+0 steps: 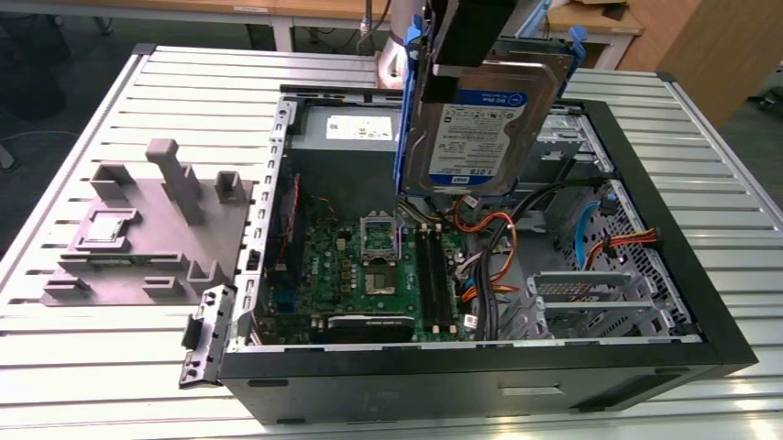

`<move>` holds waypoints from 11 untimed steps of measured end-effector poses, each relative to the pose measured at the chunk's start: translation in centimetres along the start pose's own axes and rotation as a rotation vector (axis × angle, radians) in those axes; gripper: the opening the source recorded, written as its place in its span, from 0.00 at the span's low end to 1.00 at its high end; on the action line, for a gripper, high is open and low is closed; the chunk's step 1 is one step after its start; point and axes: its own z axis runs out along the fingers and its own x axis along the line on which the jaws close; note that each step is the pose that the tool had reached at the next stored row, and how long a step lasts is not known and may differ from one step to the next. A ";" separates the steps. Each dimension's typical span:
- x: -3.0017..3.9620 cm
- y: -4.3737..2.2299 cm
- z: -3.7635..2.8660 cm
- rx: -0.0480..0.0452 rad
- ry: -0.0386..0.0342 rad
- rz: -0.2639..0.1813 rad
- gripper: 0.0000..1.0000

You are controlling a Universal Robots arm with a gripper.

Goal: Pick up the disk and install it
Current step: 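Insert the disk into the insertion slot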

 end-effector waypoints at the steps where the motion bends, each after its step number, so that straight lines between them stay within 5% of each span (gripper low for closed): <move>1: 0.00 0.00 0.00 0.0000 0.0000 0.000 0.37; 11: 0.08 0.00 0.00 0.0000 0.0000 0.000 0.37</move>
